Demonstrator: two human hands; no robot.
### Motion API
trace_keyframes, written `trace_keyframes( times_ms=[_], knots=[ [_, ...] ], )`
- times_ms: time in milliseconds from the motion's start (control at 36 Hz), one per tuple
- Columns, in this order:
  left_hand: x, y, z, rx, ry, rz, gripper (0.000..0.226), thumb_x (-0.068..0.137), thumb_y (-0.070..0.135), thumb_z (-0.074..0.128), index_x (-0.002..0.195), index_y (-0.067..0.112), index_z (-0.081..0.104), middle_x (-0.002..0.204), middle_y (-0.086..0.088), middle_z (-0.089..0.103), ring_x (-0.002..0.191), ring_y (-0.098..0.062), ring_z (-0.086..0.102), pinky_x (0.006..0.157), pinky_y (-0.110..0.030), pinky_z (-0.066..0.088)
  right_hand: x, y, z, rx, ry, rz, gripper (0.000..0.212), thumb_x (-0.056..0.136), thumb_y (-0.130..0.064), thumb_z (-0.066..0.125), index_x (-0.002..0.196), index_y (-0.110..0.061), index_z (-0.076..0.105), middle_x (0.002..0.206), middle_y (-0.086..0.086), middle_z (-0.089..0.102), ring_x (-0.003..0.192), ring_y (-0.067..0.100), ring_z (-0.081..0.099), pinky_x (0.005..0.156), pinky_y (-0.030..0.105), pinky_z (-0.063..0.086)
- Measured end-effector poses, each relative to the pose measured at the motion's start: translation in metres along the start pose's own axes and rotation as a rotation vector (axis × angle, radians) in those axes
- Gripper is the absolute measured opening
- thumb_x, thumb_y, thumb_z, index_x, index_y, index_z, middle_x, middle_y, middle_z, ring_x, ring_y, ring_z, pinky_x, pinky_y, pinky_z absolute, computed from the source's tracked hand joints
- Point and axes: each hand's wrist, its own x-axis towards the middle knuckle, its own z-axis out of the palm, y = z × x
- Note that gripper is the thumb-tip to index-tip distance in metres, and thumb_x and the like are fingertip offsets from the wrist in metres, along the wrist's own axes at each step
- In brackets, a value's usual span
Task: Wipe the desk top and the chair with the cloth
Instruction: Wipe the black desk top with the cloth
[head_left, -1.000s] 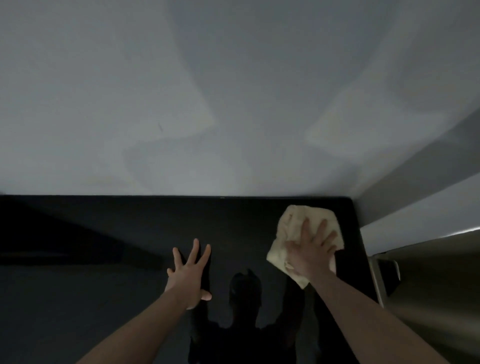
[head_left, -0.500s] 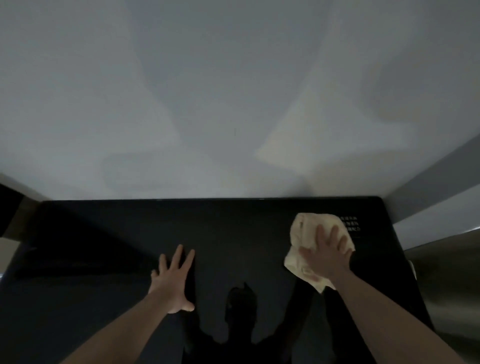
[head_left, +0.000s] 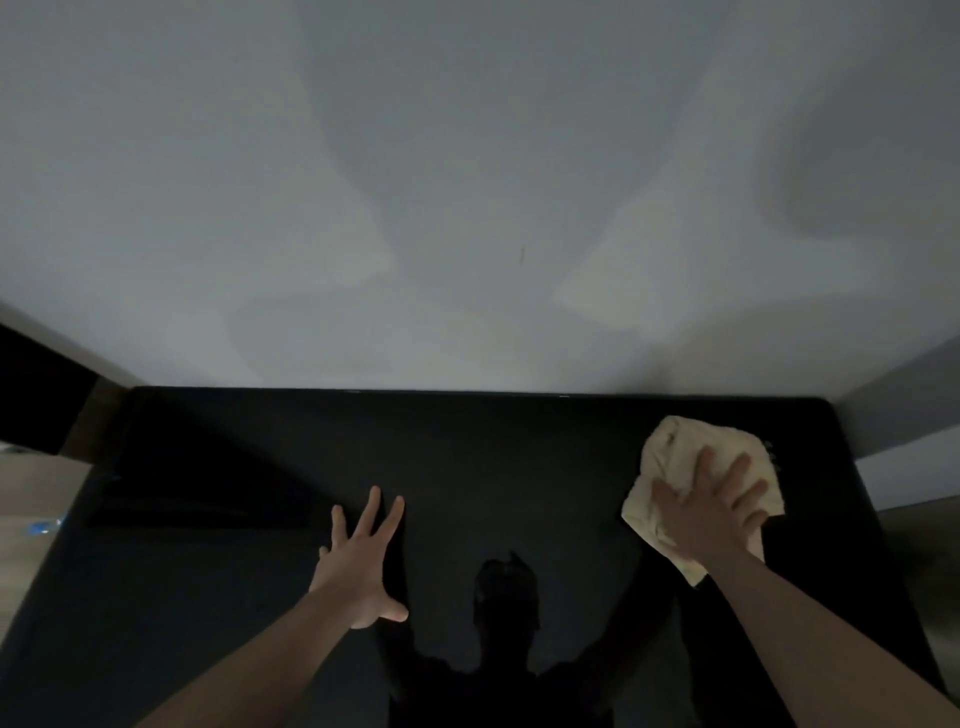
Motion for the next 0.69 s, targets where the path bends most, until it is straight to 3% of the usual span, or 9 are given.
trace_keyframes(
  times_ms=[250, 389, 472, 556, 694],
  knots=[
    [0.0, -0.009, -0.004, 0.069, 0.009, 0.066, 0.14, 0.069, 0.053, 0.086, 0.154, 0.04, -0.024, 0.158, 0.009, -0.04, 0.148, -0.045, -0.024, 0.121, -0.059, 0.021, -0.042, -0.074, 0.036, -0.003, -0.031, -0.016, 0.089, 0.097, -0.069, 0.035, 0.158, -0.031, -0.017, 0.161, 0.012, -0.034, 0.148, 0.045, -0.026, 0.12, 0.062, -0.009],
    [0.003, -0.036, -0.012, 0.083, 0.052, 0.192, 0.121, 0.078, 0.057, 0.078, 0.159, 0.037, -0.011, 0.165, 0.01, -0.026, 0.153, -0.038, -0.016, 0.115, -0.047, 0.04, -0.077, -0.135, 0.069, -0.01, -0.047, -0.034, 0.088, 0.097, -0.068, 0.033, 0.158, -0.029, -0.018, 0.161, 0.015, -0.033, 0.147, 0.048, -0.026, 0.119, 0.064, -0.008],
    [0.002, -0.08, -0.021, 0.055, 0.073, 0.244, 0.112, 0.084, 0.055, 0.074, 0.16, 0.034, -0.005, 0.168, 0.008, -0.017, 0.156, -0.027, -0.008, 0.121, -0.044, 0.027, -0.104, -0.18, 0.092, -0.017, -0.05, -0.055, 0.09, 0.097, -0.068, 0.031, 0.156, -0.028, -0.023, 0.159, 0.016, -0.036, 0.145, 0.049, -0.029, 0.117, 0.065, -0.01],
    [0.0, -0.131, -0.028, 0.057, 0.099, 0.201, 0.116, 0.08, 0.061, 0.073, 0.16, 0.034, -0.007, 0.168, 0.004, -0.017, 0.155, -0.03, -0.008, 0.124, -0.049, 0.012, -0.127, -0.218, 0.11, -0.011, -0.063, -0.066, 0.091, 0.097, -0.068, 0.031, 0.157, -0.027, -0.023, 0.159, 0.016, -0.037, 0.145, 0.049, -0.029, 0.116, 0.064, -0.012],
    [0.002, -0.228, -0.044, 0.075, 0.092, 0.033, 0.128, 0.074, 0.067, 0.075, 0.159, 0.033, -0.014, 0.165, 0.001, -0.027, 0.153, -0.039, -0.015, 0.123, -0.061, 0.012, -0.162, -0.267, 0.136, -0.016, -0.13, -0.149, 0.093, 0.096, -0.07, 0.032, 0.155, -0.028, -0.027, 0.157, 0.017, -0.04, 0.143, 0.05, -0.033, 0.117, 0.065, -0.014]
  ],
)
